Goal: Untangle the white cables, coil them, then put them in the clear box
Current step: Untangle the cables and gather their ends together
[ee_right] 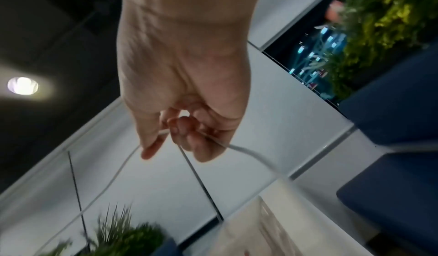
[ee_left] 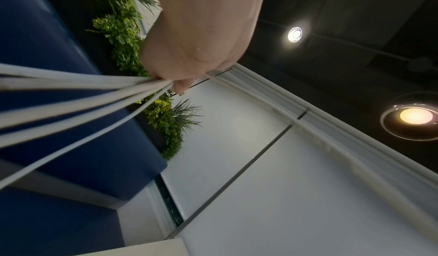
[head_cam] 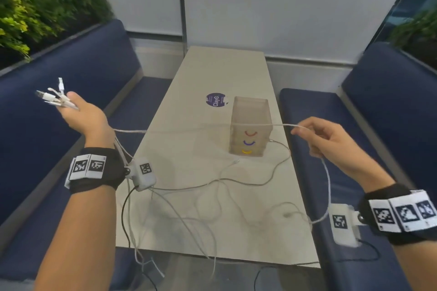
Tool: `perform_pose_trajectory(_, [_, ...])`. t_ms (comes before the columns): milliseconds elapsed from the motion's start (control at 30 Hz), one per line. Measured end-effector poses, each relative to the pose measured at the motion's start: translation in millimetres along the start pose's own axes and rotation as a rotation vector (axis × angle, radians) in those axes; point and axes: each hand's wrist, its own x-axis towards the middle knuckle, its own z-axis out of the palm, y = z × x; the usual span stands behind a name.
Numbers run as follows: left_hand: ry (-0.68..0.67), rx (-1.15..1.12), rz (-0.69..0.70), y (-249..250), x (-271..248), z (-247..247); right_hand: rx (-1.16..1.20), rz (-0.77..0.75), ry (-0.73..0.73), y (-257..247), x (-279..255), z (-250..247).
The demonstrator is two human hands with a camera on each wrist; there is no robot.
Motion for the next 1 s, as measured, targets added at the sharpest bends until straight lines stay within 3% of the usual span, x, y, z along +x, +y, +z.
perform_pose_trajectory(167, [-0.124,0.042,0.023,0.6,-34.8,14.6,0.372,-0.095,-0.164,-14.1,6.3,56.4])
perform_pose_trajectory(300, [-0.224,0.017,0.014,2.7,-64.5,26.8,0.693,-0.210,-0.174,-43.9,17.2,69.3])
perform_pose_trajectory(367, [-0.252,0.022,0.001,1.9,-72.9,30.5,0.640,-0.218,-0.184,-47.2,23.8,64.7])
perform_pose_trajectory(467, [-0.305,-0.006,-0.038,8.5,-86.1,30.7,0.115,-0.249,-0.221,-45.4,27.8,59.8])
perform_pose_trajectory(500, [-0.317,-0.014,-0.051,11.2,-89.1,30.7,0.048,-0.227,-0.212,-43.7,29.1,59.0])
perform_pose_trajectory(600, [-0.376,-0.017,-0.080,19.1,-101.1,29.7,0.224,-0.121,-0.107,-38.1,27.9,60.2])
perform_pose_trajectory(700, [-0.489,-0.032,-0.112,22.9,-112.9,31.3,0.165,-0.147,-0.121,-32.6,27.6,61.9])
perform_pose_trajectory(800, [-0.605,0.000,-0.106,24.0,-124.5,34.6,0.501,-0.201,-0.119,-36.7,26.1,63.2])
perform_pose_trajectory(867, [-0.662,0.042,-0.109,25.6,-131.6,35.7,0.702,-0.213,-0.241,-37.8,24.7,66.1])
perform_pose_trajectory(933, [-0.700,0.065,-0.117,26.7,-137.1,36.9,0.678,-0.207,-0.378,-35.7,22.4,69.7])
perform_pose_trajectory(1000, [-0.715,0.082,-0.125,27.7,-142.3,37.4,0.781,-0.218,-0.401,-34.1,20.7,68.5])
